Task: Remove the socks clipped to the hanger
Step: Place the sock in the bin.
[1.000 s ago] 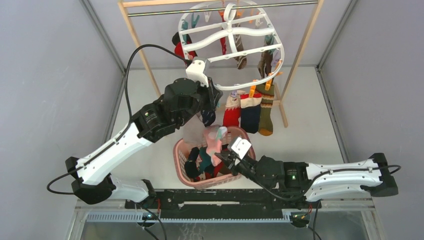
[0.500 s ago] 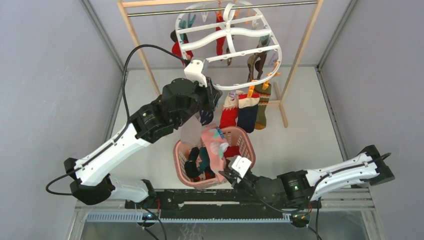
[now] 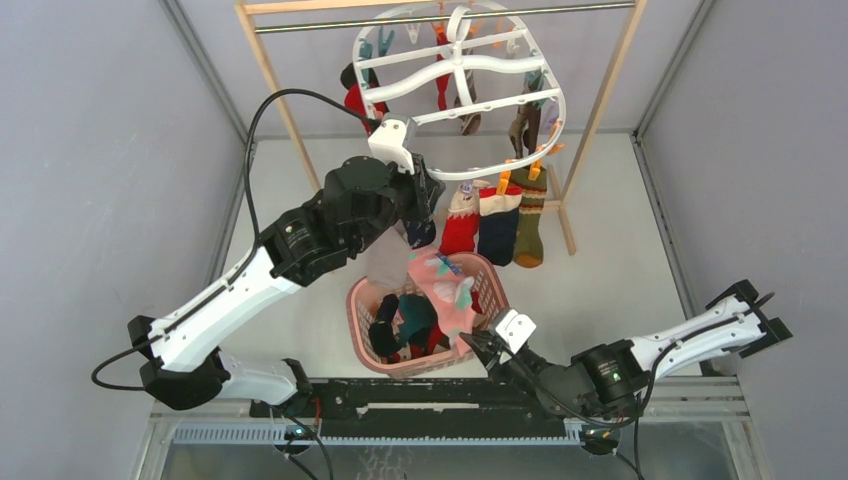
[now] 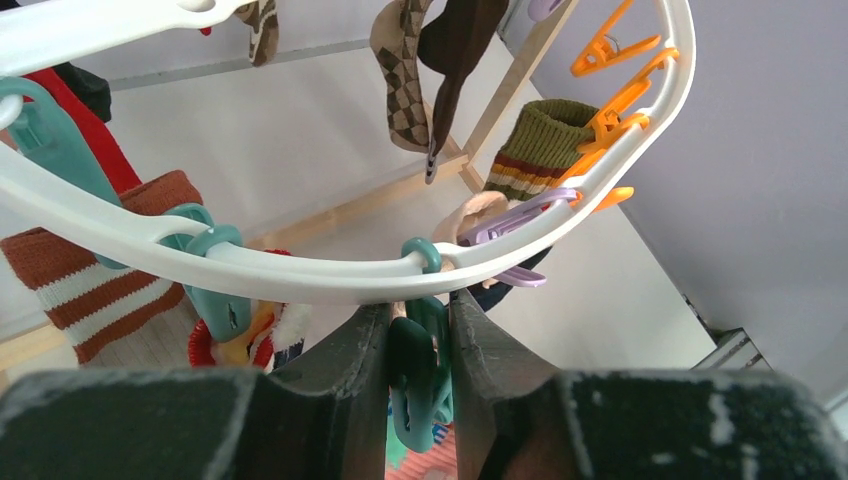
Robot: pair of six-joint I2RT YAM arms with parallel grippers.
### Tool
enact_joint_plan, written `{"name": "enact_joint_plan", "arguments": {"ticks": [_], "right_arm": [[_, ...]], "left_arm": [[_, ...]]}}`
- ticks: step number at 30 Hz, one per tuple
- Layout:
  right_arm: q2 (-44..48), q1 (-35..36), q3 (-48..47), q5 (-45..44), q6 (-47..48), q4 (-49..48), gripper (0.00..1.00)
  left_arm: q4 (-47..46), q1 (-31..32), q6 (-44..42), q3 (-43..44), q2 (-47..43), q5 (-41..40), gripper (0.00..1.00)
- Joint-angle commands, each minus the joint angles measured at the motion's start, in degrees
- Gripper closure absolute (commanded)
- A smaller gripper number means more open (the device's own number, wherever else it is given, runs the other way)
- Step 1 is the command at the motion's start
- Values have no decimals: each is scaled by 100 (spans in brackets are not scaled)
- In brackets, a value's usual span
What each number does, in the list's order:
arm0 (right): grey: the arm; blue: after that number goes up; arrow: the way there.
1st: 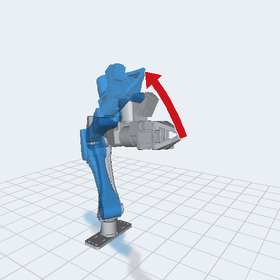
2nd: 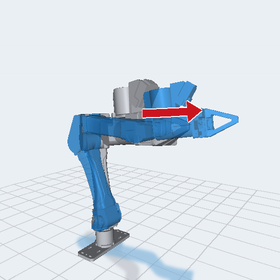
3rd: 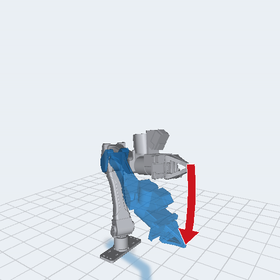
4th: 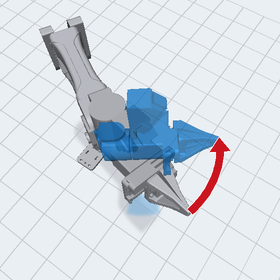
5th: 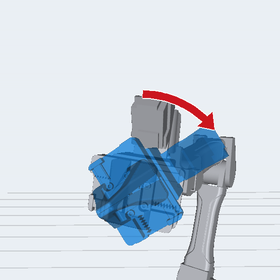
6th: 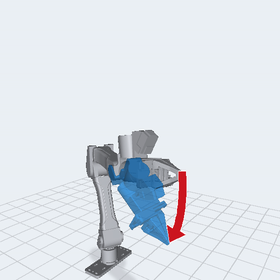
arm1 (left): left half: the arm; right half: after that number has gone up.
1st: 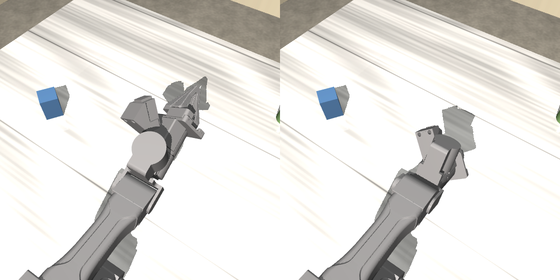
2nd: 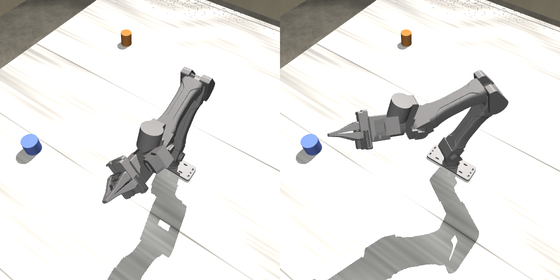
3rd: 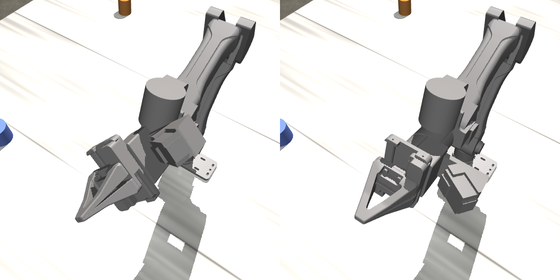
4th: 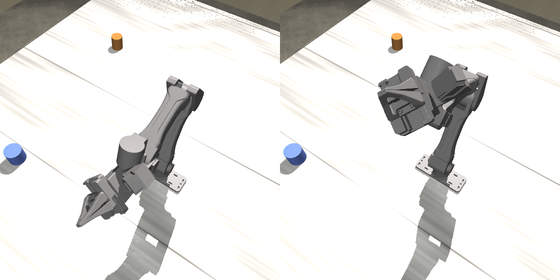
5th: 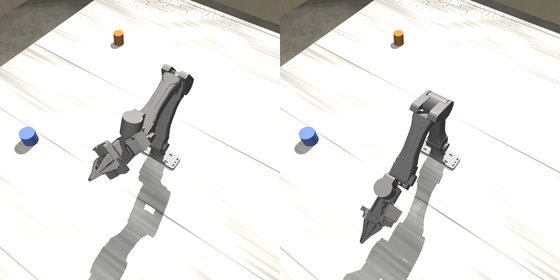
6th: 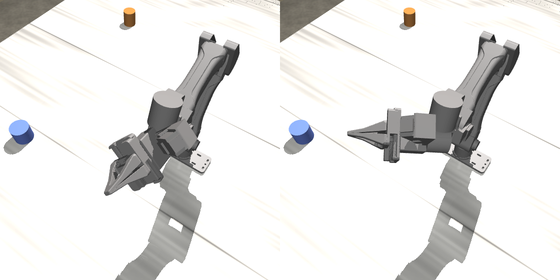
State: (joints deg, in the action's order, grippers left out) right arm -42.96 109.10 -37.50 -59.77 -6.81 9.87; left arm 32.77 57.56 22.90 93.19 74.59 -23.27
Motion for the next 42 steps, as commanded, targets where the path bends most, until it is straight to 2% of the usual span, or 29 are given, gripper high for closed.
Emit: {"name": "enact_joint_plan", "arguments": {"ticks": [1,7,16,22,29,35,37,42], "right_arm": [[122,343,-65,-674,-204,129,100],[423,920,-65,-1328,141,-64,100],[379,1327,-66,-1723,368,-295,100],[367,2000,-90,-2542,524,-436,100],[288,2183,-451,-2802,-621,944,100],[482,1491,-504,-2312,-748,1181,100],[519,1023,-489,-1839,-474,921,100],[240,-442,-451,-15,252,73,100]], "left_arm": [[-113,-43,-122,120,-179,81,72],[-107,-43,-123,95,-183,52,72],[-133,-43,-123,53,-212,52,72],[-170,-47,-106,0,-227,51,71],[-201,-52,-88,-37,-244,62,71],[-211,-52,-91,-37,-216,94,70],[-210,-51,-81,-45,-203,93,68],[-205,-43,-81,-55,-190,76,62]]}}
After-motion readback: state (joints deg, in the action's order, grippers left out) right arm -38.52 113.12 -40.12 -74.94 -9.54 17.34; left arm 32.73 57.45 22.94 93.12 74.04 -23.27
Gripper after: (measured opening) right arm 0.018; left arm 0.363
